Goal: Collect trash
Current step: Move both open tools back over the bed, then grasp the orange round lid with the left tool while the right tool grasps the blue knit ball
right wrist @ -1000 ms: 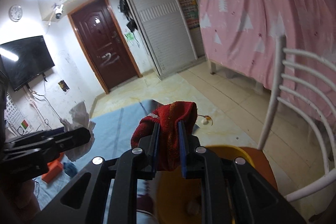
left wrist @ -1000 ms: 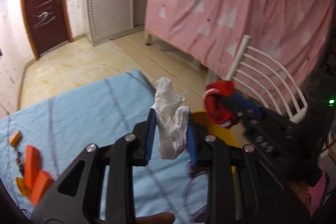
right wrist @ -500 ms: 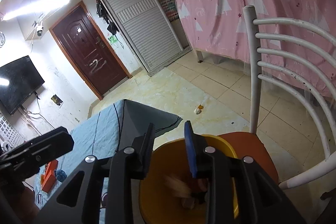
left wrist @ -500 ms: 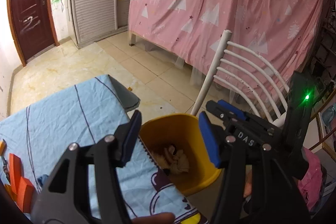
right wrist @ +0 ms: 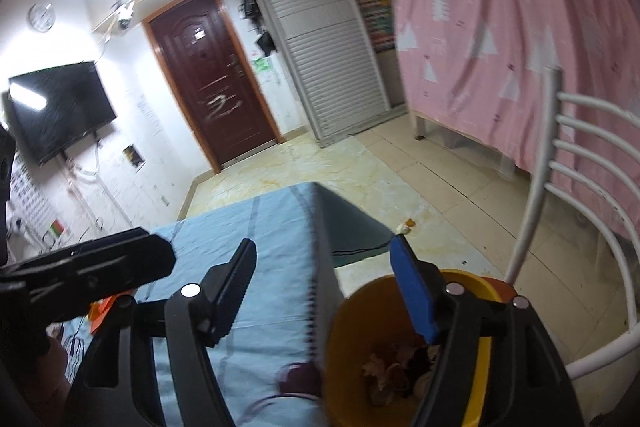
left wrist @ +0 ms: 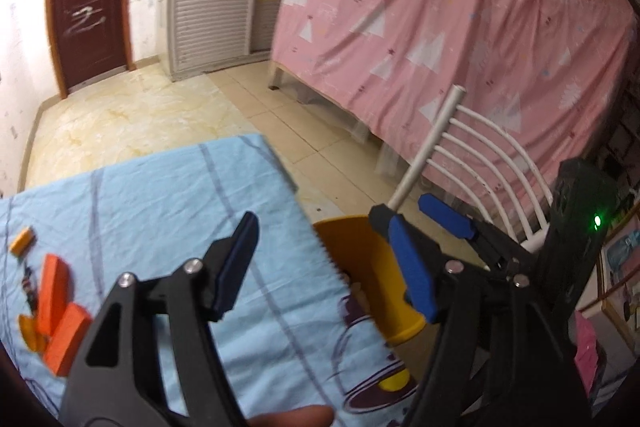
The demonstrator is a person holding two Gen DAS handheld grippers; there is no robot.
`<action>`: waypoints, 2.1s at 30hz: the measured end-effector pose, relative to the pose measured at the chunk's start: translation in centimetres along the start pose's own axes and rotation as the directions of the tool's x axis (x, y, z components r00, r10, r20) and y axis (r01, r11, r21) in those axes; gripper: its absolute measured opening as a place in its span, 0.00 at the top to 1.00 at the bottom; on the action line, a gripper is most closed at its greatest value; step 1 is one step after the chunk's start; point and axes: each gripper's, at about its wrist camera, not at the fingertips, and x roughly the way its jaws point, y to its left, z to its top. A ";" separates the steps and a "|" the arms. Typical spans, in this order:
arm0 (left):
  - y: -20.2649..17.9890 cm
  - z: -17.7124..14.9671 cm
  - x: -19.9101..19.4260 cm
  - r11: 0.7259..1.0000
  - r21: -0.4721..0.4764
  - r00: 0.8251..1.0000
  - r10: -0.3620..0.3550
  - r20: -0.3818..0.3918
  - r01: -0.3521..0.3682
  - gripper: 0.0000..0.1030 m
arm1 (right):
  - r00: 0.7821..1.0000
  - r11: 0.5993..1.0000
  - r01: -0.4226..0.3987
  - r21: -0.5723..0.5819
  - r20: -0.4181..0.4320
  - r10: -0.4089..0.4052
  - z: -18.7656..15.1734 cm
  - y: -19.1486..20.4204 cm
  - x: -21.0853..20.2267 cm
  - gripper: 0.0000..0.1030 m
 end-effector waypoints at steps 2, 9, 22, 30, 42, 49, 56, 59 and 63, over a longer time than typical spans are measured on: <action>1.1 -0.4 -0.9 1.000 -0.014 1.000 0.025 0.008 -0.025 0.37 | 1.000 0.999 -0.026 -0.034 -0.006 0.026 -0.2 1.8 0.3 0.35; 5.7 -1.1 -3.8 0.991 -0.073 0.993 0.117 0.025 -0.115 0.37 | 0.995 0.987 -0.093 -0.133 -0.053 0.087 -1.4 7.1 1.4 0.33; 16.3 -4.0 -7.5 0.946 -0.219 0.970 0.242 -0.006 -0.237 0.37 | 0.974 0.965 -0.190 -0.180 -0.158 0.162 -3.3 12.6 4.4 0.32; 21.7 -7.0 -8.8 0.910 -0.262 0.946 0.319 -0.052 -0.321 0.35 | 0.955 0.948 -0.235 -0.213 -0.234 0.184 -4.8 15.5 6.6 0.31; 24.7 -10.1 -7.9 0.907 -0.268 0.945 0.298 -0.131 -0.323 0.35 | 0.938 0.930 -0.253 -0.269 -0.302 0.168 -5.7 18.3 8.5 0.30; 25.6 -11.0 -7.2 0.911 -0.259 0.944 0.288 -0.161 -0.322 0.39 | 0.933 0.925 -0.245 -0.292 -0.331 0.143 -6.1 19.3 9.4 0.30; 26.1 -11.5 -6.3 0.918 -0.250 0.947 0.269 -0.175 -0.307 0.58 | 0.927 0.925 -0.214 -0.313 -0.364 0.091 -6.5 19.8 10.4 0.30; 26.0 -11.6 -6.1 0.922 -0.233 0.947 0.275 -0.168 -0.310 0.61 | 0.924 0.925 -0.208 -0.318 -0.373 0.080 -6.6 20.2 10.7 0.30; 26.0 -11.7 -6.2 0.924 -0.234 0.949 0.271 -0.162 -0.303 0.61 | 0.919 0.921 -0.212 -0.326 -0.388 0.075 -6.7 20.5 11.2 0.45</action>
